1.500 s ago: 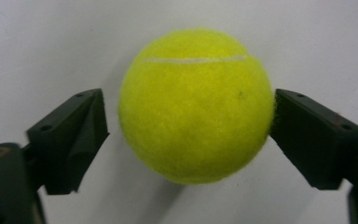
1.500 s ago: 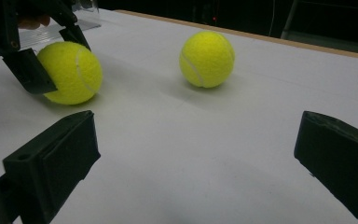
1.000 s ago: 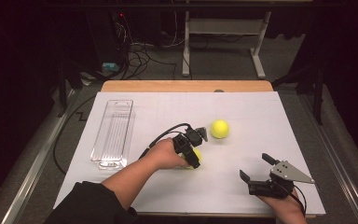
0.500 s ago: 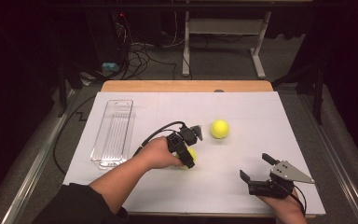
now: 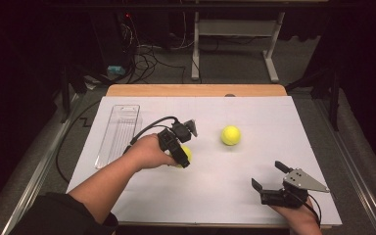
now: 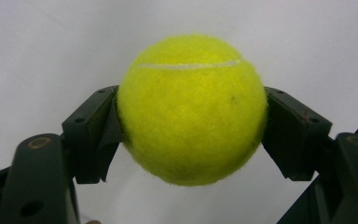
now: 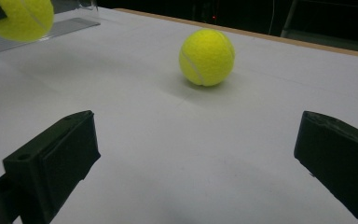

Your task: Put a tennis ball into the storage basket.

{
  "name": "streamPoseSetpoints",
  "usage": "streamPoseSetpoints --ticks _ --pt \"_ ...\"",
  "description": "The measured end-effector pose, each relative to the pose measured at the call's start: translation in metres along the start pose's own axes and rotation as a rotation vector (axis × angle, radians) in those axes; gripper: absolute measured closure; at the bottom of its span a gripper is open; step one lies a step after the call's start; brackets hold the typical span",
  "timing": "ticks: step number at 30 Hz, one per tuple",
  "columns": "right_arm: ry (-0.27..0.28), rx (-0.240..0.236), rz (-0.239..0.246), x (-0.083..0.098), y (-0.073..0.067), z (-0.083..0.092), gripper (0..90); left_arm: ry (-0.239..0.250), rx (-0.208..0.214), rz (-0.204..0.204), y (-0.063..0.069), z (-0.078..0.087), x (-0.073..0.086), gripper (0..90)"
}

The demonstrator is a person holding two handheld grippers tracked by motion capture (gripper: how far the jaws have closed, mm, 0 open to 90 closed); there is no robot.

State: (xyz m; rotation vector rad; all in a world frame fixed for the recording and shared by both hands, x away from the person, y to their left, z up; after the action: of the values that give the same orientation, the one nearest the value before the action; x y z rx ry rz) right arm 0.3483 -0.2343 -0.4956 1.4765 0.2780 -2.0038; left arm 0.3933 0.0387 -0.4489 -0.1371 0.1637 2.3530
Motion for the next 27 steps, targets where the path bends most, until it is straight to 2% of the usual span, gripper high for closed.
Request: streamPoseSetpoints --ticks 6,13,17,27 --pt "0.0 -0.001 0.0 0.0 0.0 0.0 0.0 0.004 -0.021 0.029 -0.019 0.02 0.003 26.6" --pt "-0.001 -0.001 0.001 0.0 0.0 0.0 0.0 0.017 -0.019 0.08 -0.041 0.039 0.007 26.6" --pt "-0.002 -0.001 0.002 0.001 0.0 0.0 0.0 0.025 -0.026 0.12 -0.056 0.046 0.011 26.7" --pt "-0.006 -0.001 0.003 0.001 0.0 -0.001 0.0 0.002 -0.053 0.215 -0.1 0.053 0.031 26.7"
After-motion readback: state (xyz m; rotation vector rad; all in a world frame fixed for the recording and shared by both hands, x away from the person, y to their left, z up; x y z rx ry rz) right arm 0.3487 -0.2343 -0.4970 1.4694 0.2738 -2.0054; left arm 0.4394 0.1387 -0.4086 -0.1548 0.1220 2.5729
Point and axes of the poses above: each handheld gripper's, and its own axes: z roughly backward along the jaws, x roughly out of its underside, y roughly to its right, the point moved 10 cm from there along -z, roughly forward along the jaws, and after that the axes turned 10 degrees about z, right-handed, at the moved point
